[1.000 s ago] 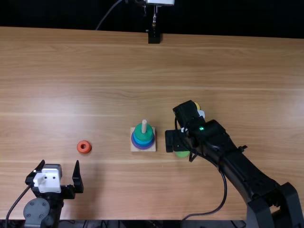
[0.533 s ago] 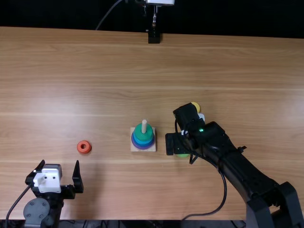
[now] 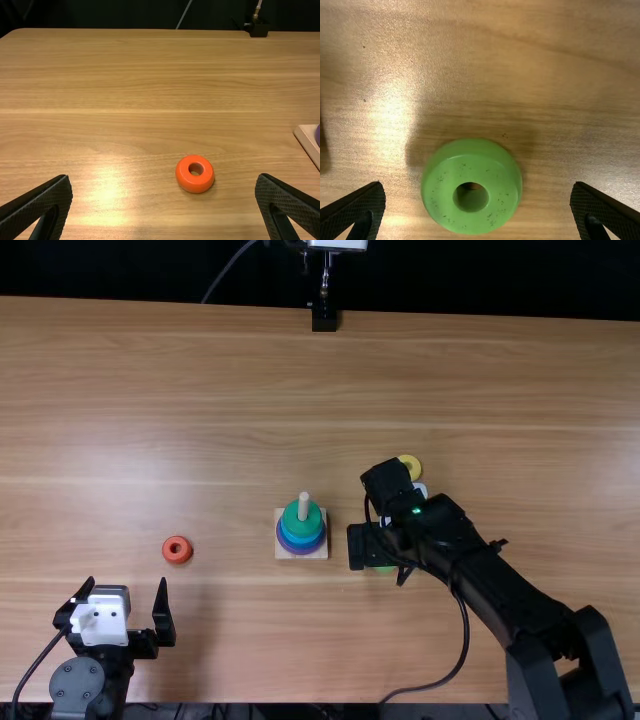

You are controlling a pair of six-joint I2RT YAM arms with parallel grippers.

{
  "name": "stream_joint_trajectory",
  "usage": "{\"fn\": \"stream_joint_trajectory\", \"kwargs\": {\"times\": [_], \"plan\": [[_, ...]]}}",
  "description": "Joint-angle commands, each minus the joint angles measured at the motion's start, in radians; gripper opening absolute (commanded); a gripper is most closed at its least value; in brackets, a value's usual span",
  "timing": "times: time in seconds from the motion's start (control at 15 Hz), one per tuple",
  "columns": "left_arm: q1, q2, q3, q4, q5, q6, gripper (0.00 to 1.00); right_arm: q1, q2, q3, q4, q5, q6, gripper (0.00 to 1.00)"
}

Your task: Build the Hanoi tower: stack the rings onto the peg from bottom to top in this color order: purple, dark blue, light blue, dark green, light green, yellow, orange.

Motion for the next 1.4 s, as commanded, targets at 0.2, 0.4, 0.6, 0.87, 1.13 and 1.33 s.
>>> {"fn": "stream_joint_trajectory", "kwargs": {"times": [0.2, 0.4, 0.6, 0.87, 1.13, 1.33], "plan": [[-0.001, -0.011, -0.112, -0.080, 0.006, 0.003, 1.00, 0.003, 0.040, -0.012, 0.000, 0.002, 0.008, 1.00], [-0.001, -0.011, -0.112, -0.080, 0.006, 0.003, 1.00, 0.003, 0.086, -0.004, 0.002, 0.002, 0.008, 1.00], [0.001, -0.011, -0.112, -0.080, 0.006, 0.003, 1.00, 0.003, 0.086, -0.004, 0.000, 0.004, 0.010, 0.88], [0.001, -0.011, -0.112, -0.080, 0.006, 0.003, 1.00, 0.003, 0.082, -0.004, 0.002, 0.011, 0.010, 0.00], [0.001, -0.011, -0.112, -0.080, 0.006, 0.003, 1.00, 0.007, 0.071, 0.034, -0.011, 0.013, 0.006, 0.00], [0.001, -0.011, -0.112, -0.080, 0.006, 0.003, 1.00, 0.009, 0.005, 0.145, -0.033, 0.006, -0.007, 0.00]]}}
